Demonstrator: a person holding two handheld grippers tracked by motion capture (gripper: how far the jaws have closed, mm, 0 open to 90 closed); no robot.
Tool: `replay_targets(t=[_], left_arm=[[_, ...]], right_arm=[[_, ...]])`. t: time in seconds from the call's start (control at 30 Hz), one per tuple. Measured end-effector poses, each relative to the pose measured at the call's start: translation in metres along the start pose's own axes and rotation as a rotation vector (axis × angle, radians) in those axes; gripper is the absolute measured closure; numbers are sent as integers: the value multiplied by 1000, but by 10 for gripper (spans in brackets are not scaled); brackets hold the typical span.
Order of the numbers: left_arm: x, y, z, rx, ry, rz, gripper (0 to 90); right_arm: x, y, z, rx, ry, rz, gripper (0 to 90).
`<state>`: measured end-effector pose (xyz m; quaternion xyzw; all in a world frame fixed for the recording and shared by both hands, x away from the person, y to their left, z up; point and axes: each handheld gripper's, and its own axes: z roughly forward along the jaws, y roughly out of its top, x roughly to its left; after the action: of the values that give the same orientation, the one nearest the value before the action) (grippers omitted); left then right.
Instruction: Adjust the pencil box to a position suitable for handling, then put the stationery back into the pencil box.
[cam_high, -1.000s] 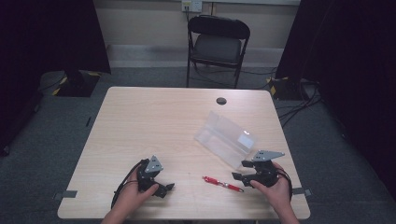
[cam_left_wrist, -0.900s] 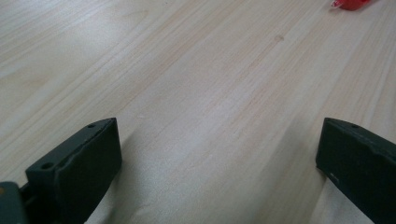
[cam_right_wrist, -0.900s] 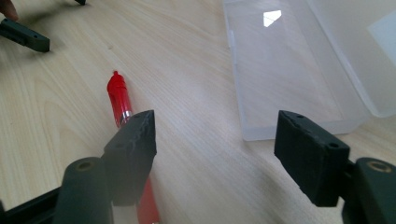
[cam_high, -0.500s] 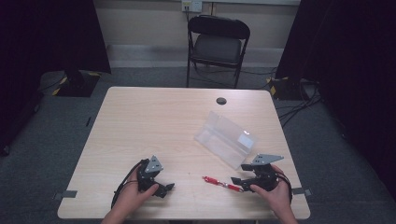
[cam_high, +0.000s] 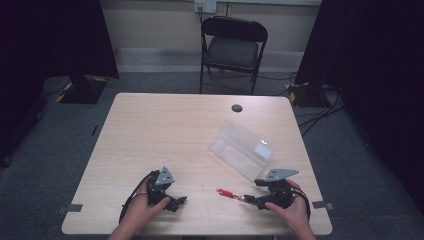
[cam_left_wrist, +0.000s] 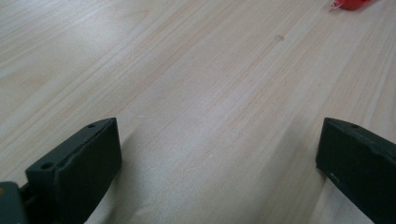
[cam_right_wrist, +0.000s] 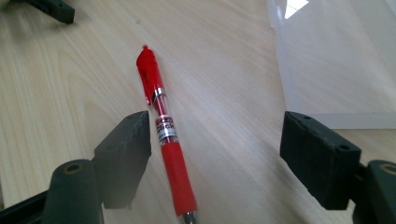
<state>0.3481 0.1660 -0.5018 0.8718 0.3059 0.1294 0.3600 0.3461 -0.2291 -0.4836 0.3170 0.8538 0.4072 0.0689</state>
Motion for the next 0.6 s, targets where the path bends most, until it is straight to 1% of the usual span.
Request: replay_targets(t=[0.07, 0.1, 0.2, 0.23, 0.27, 0.3, 0.5, 0.6], left_arm=[[0, 0, 0, -1, -2, -6, 0], [0, 0, 0, 0, 0, 2, 0], [0, 0, 0, 0, 0, 1, 0], [0, 0, 0, 2, -2, 1, 0], [0, 0, 0, 0, -2, -7, 0], [0, 1, 0, 4, -4, -5, 0], [0, 1, 1, 8, -1, -4, 0], [0, 1, 1, 7, -1, -4, 0]], right_arm=[[1, -1, 1, 11, 7, -15, 246], [1, -1, 1, 11, 13, -17, 248], [3, -2, 1, 17, 10, -27, 258], [4, -1, 1, 12, 12, -28, 262], [4, -1, 0, 8, 15, -25, 272], [5, -2, 1, 6, 22, -26, 287], [5, -4, 3, 34, 20, -43, 343], [6, -4, 3, 34, 20, -54, 378]])
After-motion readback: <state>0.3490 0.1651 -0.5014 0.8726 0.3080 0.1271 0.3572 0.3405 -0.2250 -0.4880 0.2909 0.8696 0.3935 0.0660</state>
